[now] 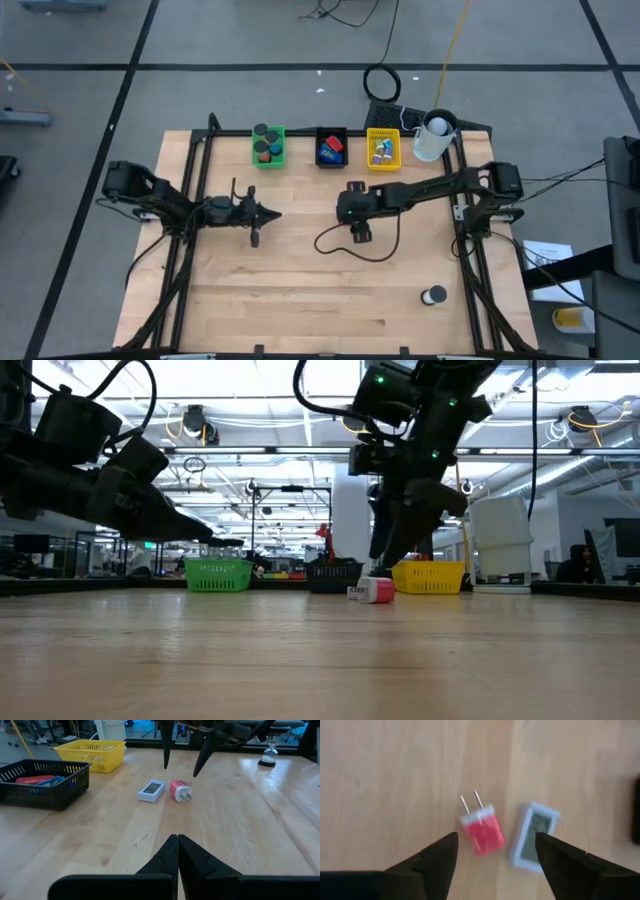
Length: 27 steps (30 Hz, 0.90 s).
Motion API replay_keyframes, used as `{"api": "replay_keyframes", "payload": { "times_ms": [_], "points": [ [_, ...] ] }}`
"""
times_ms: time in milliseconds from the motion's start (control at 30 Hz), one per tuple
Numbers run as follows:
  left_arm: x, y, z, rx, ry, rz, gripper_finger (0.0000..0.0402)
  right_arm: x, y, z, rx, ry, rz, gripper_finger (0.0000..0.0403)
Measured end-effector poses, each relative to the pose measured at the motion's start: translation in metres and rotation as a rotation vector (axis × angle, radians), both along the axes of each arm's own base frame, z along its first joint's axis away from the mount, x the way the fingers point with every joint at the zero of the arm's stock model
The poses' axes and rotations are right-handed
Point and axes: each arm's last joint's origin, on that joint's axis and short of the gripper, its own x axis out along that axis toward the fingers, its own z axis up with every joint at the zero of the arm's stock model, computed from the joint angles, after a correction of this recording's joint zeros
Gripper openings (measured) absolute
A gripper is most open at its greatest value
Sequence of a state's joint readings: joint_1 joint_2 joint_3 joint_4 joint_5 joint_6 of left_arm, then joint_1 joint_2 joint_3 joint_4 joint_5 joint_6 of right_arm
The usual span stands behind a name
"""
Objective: Pick & Place Office items
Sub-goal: Put the pink charger adapter into the yellow bin
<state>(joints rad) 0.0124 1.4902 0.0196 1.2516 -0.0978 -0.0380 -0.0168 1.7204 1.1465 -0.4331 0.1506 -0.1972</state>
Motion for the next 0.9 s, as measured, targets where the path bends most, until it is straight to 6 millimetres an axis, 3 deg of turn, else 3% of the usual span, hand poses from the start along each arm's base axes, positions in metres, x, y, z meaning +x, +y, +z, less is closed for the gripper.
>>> {"api": "replay_keyframes", "payload": {
  "times_ms": [133,333,500,733,900],
  "points": [
    [0.0,0.0,0.0,-0.002,0.005,0.0,0.0016,0.009,0.0,-0.003,0.007,0.006,0.048,0.0273],
    [0.0,0.0,-0.001,-0.009,0.006,0.002,0.0031,0.013,-0.003,-0.016,0.061,0.047,0.1,0.0263],
    [0.0,0.0,-0.001,-0.009,0.006,0.002,0.0026,0.014,-0.009,-0.027,0.062,0.079,0.081,0.0241],
    [0.0,0.0,-0.001,-0.01,0.005,0.002,0.0004,0.015,-0.009,-0.026,0.088,0.063,0.094,0.0187],
    [0.0,0.0,-0.001,-0.011,0.005,0.002,0.0017,0.015,-0.008,-0.026,0.113,0.059,0.088,0.0153]
  ]
}}
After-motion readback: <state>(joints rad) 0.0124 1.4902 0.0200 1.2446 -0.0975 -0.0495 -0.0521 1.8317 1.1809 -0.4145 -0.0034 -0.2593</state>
